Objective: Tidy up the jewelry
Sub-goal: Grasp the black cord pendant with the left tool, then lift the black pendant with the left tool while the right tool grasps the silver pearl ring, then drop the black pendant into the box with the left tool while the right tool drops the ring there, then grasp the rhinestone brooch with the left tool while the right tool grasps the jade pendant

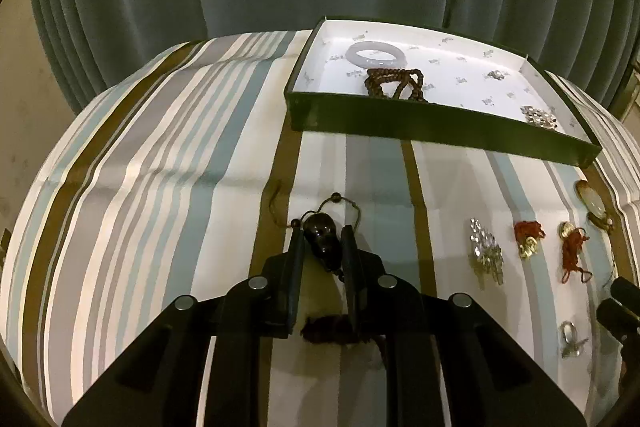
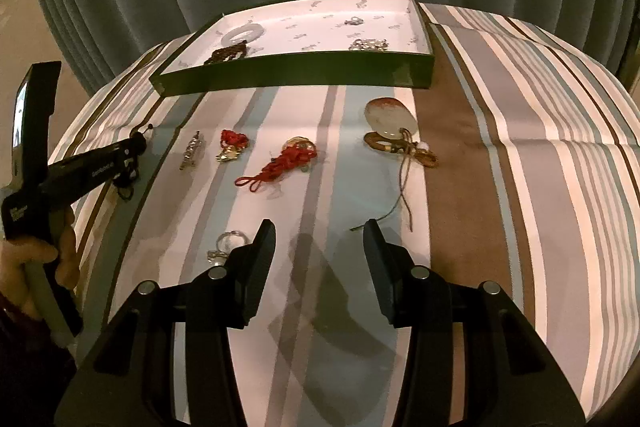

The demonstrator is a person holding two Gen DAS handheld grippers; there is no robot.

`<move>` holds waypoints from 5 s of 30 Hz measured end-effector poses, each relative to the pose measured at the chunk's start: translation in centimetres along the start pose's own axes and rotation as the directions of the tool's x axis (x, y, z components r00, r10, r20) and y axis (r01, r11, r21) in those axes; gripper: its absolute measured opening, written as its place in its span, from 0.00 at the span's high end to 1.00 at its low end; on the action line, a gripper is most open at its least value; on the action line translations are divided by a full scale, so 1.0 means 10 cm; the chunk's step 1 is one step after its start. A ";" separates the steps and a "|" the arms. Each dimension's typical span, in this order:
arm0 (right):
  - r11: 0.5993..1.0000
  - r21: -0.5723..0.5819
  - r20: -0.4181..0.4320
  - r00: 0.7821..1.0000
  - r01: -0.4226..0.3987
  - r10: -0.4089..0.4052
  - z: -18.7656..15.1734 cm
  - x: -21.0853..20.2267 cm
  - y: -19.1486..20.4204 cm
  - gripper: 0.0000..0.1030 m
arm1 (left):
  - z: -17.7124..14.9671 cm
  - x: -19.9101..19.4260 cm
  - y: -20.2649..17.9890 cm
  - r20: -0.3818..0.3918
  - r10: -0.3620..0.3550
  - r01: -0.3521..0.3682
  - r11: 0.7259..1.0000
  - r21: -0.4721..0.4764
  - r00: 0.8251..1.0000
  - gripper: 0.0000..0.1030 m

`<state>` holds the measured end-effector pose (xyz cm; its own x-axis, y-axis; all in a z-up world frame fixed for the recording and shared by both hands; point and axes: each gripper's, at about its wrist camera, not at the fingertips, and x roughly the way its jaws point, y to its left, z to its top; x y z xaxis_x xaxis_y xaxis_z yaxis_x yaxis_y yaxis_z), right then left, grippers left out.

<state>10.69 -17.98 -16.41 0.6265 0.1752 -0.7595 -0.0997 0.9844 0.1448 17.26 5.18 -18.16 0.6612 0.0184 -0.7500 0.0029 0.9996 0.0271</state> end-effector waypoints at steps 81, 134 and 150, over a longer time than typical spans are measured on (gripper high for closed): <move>0.999 0.004 0.204 0.978 0.051 -0.050 1.89 0.54 -0.29 0.78 | 1.44 0.28 -1.00 0.128 -0.158 0.146 0.984 0.102 0.979 0.81; 0.988 0.003 0.034 0.988 0.152 -0.152 0.62 0.53 -0.43 0.53 | 0.05 -0.24 -0.23 -0.004 -0.094 0.094 0.995 -0.030 0.996 0.35; 0.985 -0.007 0.069 0.982 0.174 -0.173 0.49 0.42 -0.47 0.68 | -0.02 -0.17 -0.22 -0.035 -0.099 0.098 0.995 -0.029 0.994 0.35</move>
<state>17.60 -21.92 -17.16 0.6862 0.0005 -0.7274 0.0056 1.0000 0.0059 15.98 2.91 -17.08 0.6312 -0.0803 -0.7715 0.0460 0.9968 -0.0661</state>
